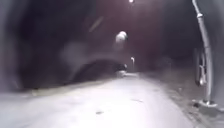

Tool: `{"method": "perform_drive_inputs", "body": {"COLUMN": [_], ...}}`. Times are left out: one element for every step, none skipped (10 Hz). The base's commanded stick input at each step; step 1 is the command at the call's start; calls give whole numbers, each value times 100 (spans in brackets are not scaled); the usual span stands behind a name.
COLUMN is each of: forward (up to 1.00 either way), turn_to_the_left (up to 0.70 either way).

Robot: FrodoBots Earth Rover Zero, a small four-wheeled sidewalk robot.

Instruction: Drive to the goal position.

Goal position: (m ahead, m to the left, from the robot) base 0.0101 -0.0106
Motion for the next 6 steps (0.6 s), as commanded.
{"method": "perform_drive_inputs", "body": {"forward": [0, 0, 0, 0, 0, 0], "turn_to_the_left": [-7, 0, 0, 0, 0, 0]}}
